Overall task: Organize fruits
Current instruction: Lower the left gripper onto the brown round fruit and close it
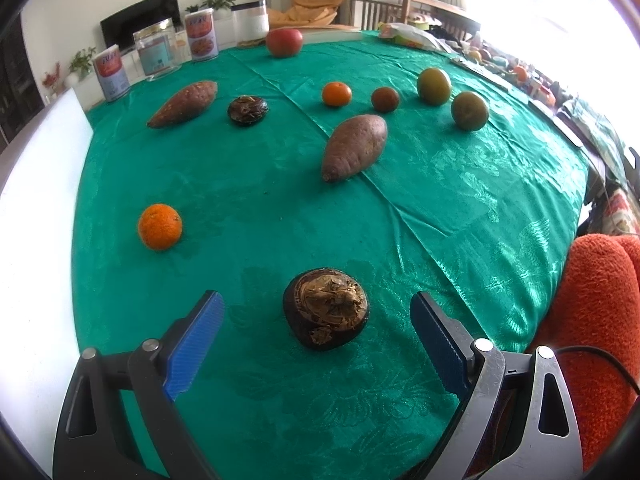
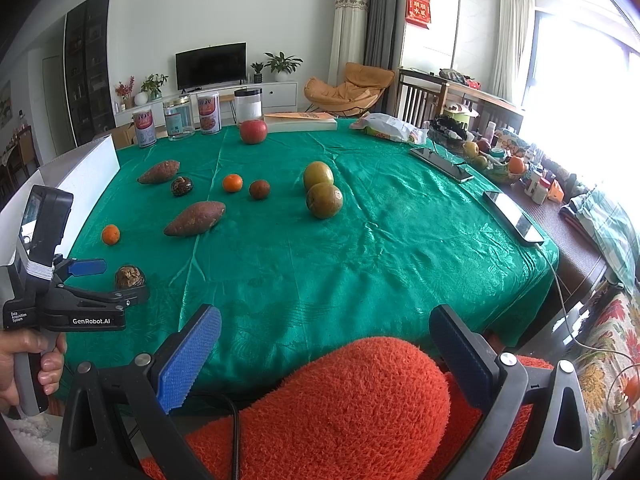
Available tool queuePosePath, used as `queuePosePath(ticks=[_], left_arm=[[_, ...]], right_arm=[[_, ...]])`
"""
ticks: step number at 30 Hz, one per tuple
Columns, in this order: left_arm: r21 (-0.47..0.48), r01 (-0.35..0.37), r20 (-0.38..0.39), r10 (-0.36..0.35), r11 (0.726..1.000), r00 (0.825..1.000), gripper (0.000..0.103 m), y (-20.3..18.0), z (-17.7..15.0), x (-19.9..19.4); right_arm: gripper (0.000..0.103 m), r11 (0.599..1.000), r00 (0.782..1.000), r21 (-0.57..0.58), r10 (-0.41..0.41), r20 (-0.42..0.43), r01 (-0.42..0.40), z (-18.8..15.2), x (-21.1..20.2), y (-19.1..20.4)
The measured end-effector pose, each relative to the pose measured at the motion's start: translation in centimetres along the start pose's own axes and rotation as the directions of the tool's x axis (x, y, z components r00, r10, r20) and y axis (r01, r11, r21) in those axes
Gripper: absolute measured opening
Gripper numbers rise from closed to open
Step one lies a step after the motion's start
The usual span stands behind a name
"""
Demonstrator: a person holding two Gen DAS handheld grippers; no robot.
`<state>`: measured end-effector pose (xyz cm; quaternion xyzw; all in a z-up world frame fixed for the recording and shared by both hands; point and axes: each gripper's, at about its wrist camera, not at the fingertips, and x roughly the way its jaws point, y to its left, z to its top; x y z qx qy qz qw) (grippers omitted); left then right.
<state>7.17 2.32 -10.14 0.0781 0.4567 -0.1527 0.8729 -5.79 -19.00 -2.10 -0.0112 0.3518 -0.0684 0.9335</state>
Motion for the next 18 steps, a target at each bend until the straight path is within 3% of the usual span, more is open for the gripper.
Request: queuePosePath(ticks=[4,5,6,7,11,12,13,14,18], left_arm=[[0.003,-0.025,0.011,0.025,1.0,1.0,0.09,0.03,-0.11,-0.09],[0.007,-0.032,0.012,0.031,0.999,0.999,0.084,0.01,-0.15,-0.08],[0.01,-0.033,0.006,0.033,0.999,0.999,0.07,0.01,-0.19,0.03],[0.01,-0.025,-0.007,0.025,1.0,1.0,0.062,0.04,-0.23,0.27],[-0.002,-0.001,-0.026,0.001,1.0,1.0,0.062,0.17,-0.33,0.63],[-0.004,0.002,-0.026,-0.002,1.0,1.0,0.059,0.17,-0.32,0.62],[-0.002,0.007,-0.024,-0.007,1.0,1.0,0.049,0.07,-0.31,0.56],[0.002,0.013,-0.023,-0.013,1.0,1.0,0.044,0.0,-0.25,0.5],[-0.014,0.033,-0.02,-0.033,0.999,0.999,0.044,-0.02,-0.25,0.45]], right_arm=[[0.103,1.0,1.0,0.001,0.0,-0.003,0.0,-0.09,-0.01,0.0],[0.103,1.0,1.0,0.0,0.0,-0.002,0.0,-0.09,-0.01,-0.01],[0.103,1.0,1.0,-0.001,0.0,-0.003,0.0,-0.14,-0.02,-0.01],[0.103,1.0,1.0,-0.002,0.001,-0.003,-0.001,-0.17,-0.01,0.02],[0.103,1.0,1.0,-0.01,0.001,-0.005,-0.001,-0.17,0.05,0.1],[0.103,1.0,1.0,-0.01,0.001,-0.005,-0.001,-0.16,0.04,0.1],[0.103,1.0,1.0,-0.01,0.001,-0.005,-0.001,-0.17,0.04,0.09],[0.103,1.0,1.0,-0.008,0.002,-0.006,-0.002,-0.12,0.07,0.06],[0.103,0.999,0.999,-0.004,0.044,-0.019,-0.044,0.78,0.53,-0.34]])
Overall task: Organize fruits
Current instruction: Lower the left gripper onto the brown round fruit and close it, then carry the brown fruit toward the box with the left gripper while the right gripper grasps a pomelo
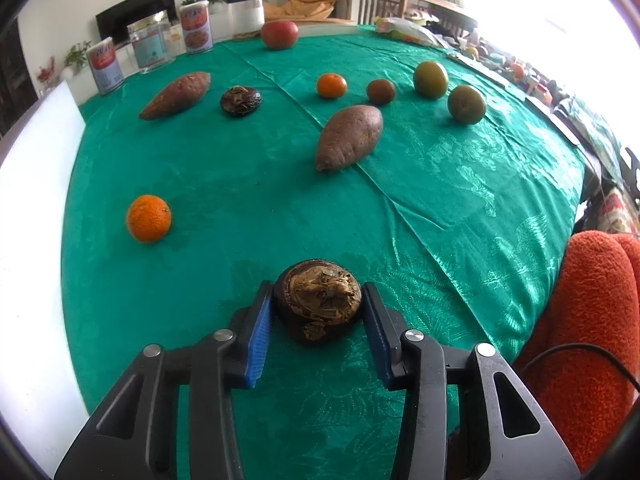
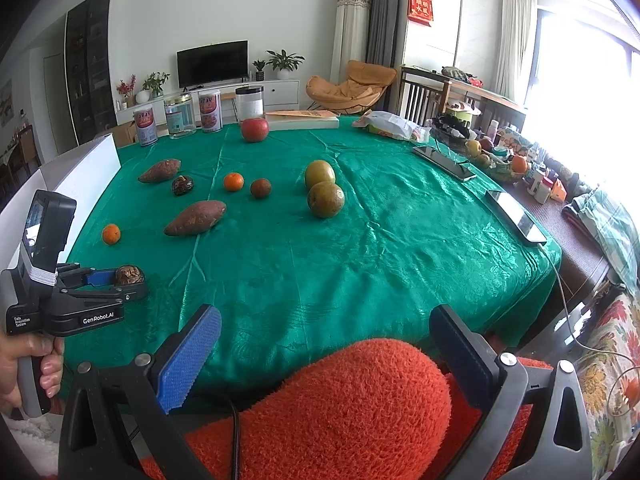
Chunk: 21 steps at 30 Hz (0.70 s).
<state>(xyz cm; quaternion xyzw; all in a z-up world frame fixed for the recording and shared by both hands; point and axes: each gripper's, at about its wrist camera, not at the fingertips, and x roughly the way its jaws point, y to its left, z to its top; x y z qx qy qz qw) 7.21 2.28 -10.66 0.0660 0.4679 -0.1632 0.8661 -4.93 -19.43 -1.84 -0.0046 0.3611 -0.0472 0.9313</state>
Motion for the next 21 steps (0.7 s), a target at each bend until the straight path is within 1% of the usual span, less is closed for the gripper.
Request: queuePosePath(ticks=[2,3,5,6,7,9,11,12,13,16,21], left_arm=[[-0.019,0.012,0.004,-0.012,1.0,1.0,0.044,0.2,-0.1,-0.1],[-0.031,0.018,0.007,-0.018,0.999,1.0,0.044,0.4,-0.1,-0.2],[-0.049,0.028,0.014,-0.028,0.998,1.0,0.044,0.8,-0.1,-0.4],[-0.057,0.033,0.019,-0.032,0.998,0.999,0.044,1.0,-0.2,-0.6],[-0.064,0.036,0.024,-0.034,0.997,0.999,0.044,1.2,-0.2,-0.9],[-0.077,0.039,0.032,-0.037,0.996,0.999,0.043,1.6,-0.3,-1.4],[-0.087,0.042,0.042,-0.039,0.995,0.998,0.044,1.8,-0.4,-1.8],[-0.089,0.041,0.046,-0.037,0.995,0.998,0.044,1.9,-0.3,-2.1],[-0.089,0.039,0.051,-0.034,0.995,0.998,0.044,1.9,-0.3,-2.2],[-0.084,0.032,0.06,-0.027,0.996,0.998,0.044,1.7,0.2,-2.4],[-0.087,0.006,0.058,-0.001,0.996,0.998,0.043,1.7,0.7,-2.9]], right_arm=[[0.103,0.998,0.997,-0.004,0.066,-0.026,-0.066,1.1,0.8,-0.4],[0.103,0.994,0.993,0.0,0.111,-0.052,-0.111,1.7,1.5,-0.6],[0.103,0.979,0.973,0.042,0.203,-0.106,-0.2,3.1,3.4,-1.6],[0.103,0.972,0.964,0.076,0.232,-0.13,-0.224,3.7,4.6,-2.4],[0.103,0.968,0.959,0.114,0.24,-0.153,-0.225,4.2,5.7,-3.3],[0.103,0.963,0.955,0.185,0.23,-0.189,-0.195,5.1,8.1,-5.3],[0.097,0.961,0.95,0.212,0.223,-0.22,-0.177,6.3,10.4,-6.6],[0.086,0.964,0.945,0.204,0.219,-0.241,-0.172,7.0,11.5,-6.8],[0.082,0.968,0.941,0.186,0.215,-0.26,-0.17,7.7,12.6,-6.7],[0.082,0.979,0.935,0.105,0.199,-0.293,-0.175,9.9,16.3,-5.3],[0.082,0.983,0.922,0.087,0.181,-0.343,-0.161,12.2,22.6,-4.1]])
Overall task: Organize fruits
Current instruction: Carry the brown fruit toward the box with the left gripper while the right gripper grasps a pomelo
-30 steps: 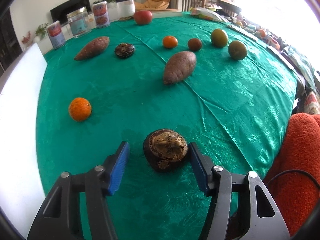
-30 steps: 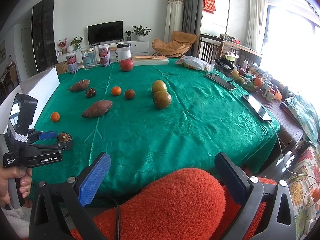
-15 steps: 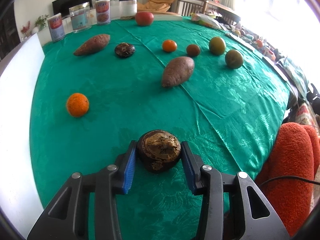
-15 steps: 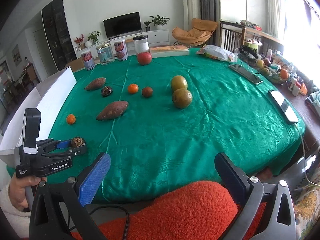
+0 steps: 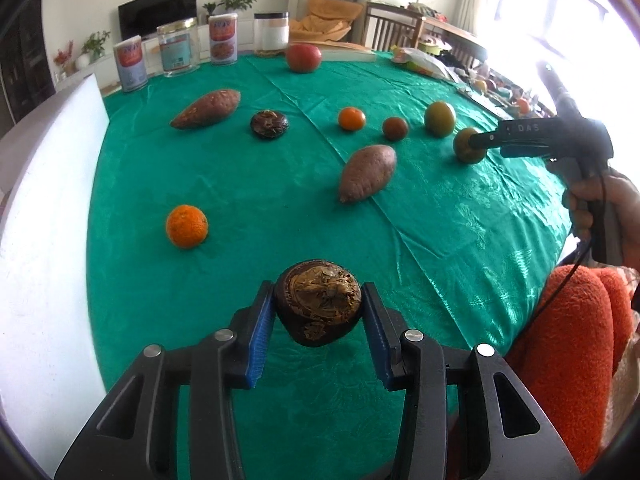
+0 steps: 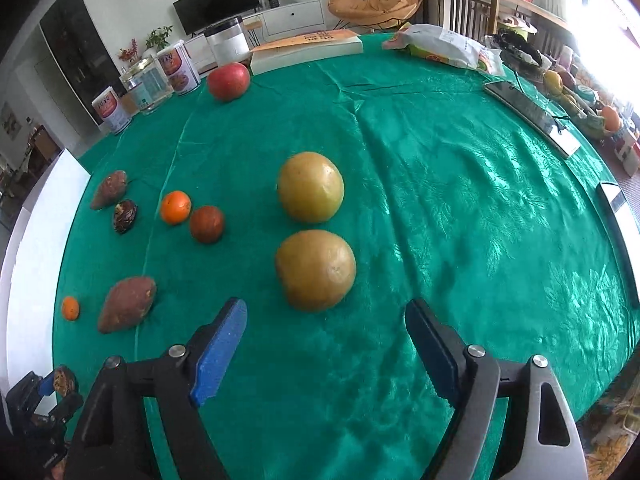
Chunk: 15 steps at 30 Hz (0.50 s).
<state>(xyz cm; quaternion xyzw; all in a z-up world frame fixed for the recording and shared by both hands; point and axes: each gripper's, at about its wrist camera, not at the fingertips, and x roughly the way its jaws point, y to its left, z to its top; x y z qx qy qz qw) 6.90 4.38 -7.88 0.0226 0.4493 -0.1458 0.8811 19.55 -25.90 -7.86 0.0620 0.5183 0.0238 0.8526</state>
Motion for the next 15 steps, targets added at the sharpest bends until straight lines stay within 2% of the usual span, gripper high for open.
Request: queuePosePath(ticks=[2,3,4,5,15], left_arm=[[-0.001,-0.021,0.004,0.021,1.0,1.0,0.043,0.2,0.2,-0.4],[0.001,-0.033,0.008,0.033,0.999,0.999,0.043,0.3,0.4,-0.6],[0.004,-0.047,0.013,0.047,0.999,0.999,0.043,0.3,0.5,-0.8],[0.007,-0.061,0.018,0.061,0.998,0.998,0.043,0.4,0.7,-1.0],[0.043,-0.158,0.053,0.155,0.987,0.986,0.044,0.5,1.5,-2.0]], right_arm=[[0.082,1.0,1.0,-0.01,0.022,-0.015,-0.023,0.8,1.3,0.1],[0.077,0.999,0.999,-0.009,0.034,-0.03,-0.034,1.1,1.9,0.2],[0.053,0.999,0.998,-0.009,0.043,-0.044,-0.043,1.2,2.3,0.2],[0.049,0.999,0.998,-0.008,0.043,-0.049,-0.043,1.2,2.5,0.3],[0.049,0.993,0.993,-0.018,0.116,-0.009,-0.117,-1.3,-1.5,1.6]])
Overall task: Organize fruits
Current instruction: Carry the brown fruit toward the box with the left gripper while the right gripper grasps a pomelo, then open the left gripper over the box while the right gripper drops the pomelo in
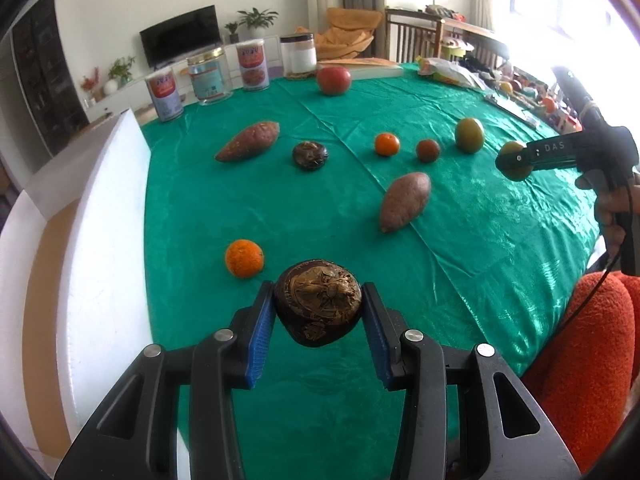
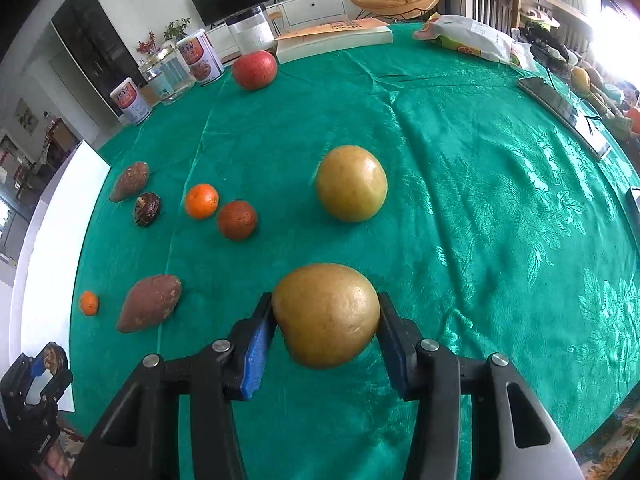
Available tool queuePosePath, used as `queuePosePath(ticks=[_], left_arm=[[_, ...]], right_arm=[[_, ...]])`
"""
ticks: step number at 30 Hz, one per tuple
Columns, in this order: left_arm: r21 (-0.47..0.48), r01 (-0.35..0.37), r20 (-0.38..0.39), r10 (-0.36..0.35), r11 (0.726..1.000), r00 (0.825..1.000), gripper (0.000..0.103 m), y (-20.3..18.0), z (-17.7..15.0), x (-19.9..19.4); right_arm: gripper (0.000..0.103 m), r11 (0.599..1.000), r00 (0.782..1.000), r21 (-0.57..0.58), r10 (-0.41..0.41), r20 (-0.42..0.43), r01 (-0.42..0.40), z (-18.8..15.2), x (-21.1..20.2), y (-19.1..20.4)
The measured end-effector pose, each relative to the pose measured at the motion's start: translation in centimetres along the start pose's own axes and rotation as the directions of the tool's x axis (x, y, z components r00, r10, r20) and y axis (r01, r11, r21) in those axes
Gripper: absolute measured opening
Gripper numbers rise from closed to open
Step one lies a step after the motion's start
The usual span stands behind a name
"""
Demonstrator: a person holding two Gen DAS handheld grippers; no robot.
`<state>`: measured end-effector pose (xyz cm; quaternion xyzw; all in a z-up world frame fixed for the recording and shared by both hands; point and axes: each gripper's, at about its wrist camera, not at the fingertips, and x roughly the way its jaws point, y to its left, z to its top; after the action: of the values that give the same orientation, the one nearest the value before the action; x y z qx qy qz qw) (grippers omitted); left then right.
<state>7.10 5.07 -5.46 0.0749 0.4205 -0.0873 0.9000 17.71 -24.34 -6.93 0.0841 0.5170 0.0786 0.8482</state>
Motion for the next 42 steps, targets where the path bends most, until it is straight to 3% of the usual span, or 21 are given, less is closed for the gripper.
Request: queuePosePath(ticks=[6,10,14,16,18,20,23,27,32,35,36,37,42], left_arm=[[0.014,-0.025,0.028,0.024,1.0,0.999,0.044,0.1,0.4,-1.1],[-0.018,0.003,0.052,-0.003,1.0,0.999,0.043,1.1,0.7,-2.8],[-0.136,0.158,0.073,-0.149,0.978,0.986,0.043,4.7,1.1,-6.4],[-0.184,0.172,0.107,-0.154,0.968,0.982,0.043,7.5,0.9,-9.1],[-0.227,0.113,0.141,-0.082,0.967,0.987,0.043,10.8,0.6,-11.7],[-0.282,0.009,0.144,0.033,0.959,0.989,0.043,14.4,-0.2,-13.3],[-0.363,-0.164,0.075,0.204,0.917,0.976,0.043,19.4,-2.3,-13.2],[-0.426,-0.289,-0.051,0.296,0.857,0.954,0.044,23.5,-5.7,-10.7],[-0.454,-0.333,-0.137,0.304,0.827,0.943,0.045,24.8,-8.1,-8.2],[-0.46,-0.346,-0.141,0.317,0.818,0.938,0.049,24.9,-8.3,-8.0],[-0.462,-0.353,-0.137,0.328,0.814,0.935,0.059,24.8,-8.2,-8.0],[-0.464,-0.357,-0.125,0.338,0.811,0.933,0.063,24.7,-8.1,-8.2],[-0.469,-0.325,-0.05,0.343,0.821,0.938,0.065,23.3,-6.6,-9.8]], right_arm=[[0.049,0.998,0.998,0.004,0.064,-0.005,-0.064,-1.1,-1.5,1.6],[0.049,0.989,0.99,-0.042,0.14,0.0,-0.14,-1.5,-2.8,5.5],[0.049,0.949,0.958,-0.138,0.285,-0.016,-0.285,-1.8,-4.3,13.3],[0.049,0.91,0.93,-0.194,0.366,-0.038,-0.366,-2.0,-5.0,18.2],[0.049,0.857,0.894,-0.261,0.442,-0.069,-0.444,-2.3,-5.7,23.4],[0.049,0.796,0.858,-0.328,0.501,-0.115,-0.509,-3.0,-6.0,28.6],[0.049,0.705,0.817,-0.422,0.542,-0.2,-0.571,-4.8,-5.6,35.8],[0.049,0.628,0.835,-0.559,0.478,-0.272,-0.542,-8.2,-3.5,42.7],[0.049,0.595,0.886,-0.659,0.357,-0.295,-0.459,-11.4,0.2,46.1],[0.05,0.607,0.907,-0.677,0.325,-0.266,-0.416,-11.7,1.6,46.9],[0.051,0.615,0.909,-0.672,0.329,-0.255,-0.412,-11.5,1.9,46.9],[0.053,0.624,0.908,-0.664,0.341,-0.244,-0.413,-11.2,1.8,46.7],[0.053,0.696,0.901,-0.596,0.418,-0.116,-0.399,-6.8,-1.3,42.0]])
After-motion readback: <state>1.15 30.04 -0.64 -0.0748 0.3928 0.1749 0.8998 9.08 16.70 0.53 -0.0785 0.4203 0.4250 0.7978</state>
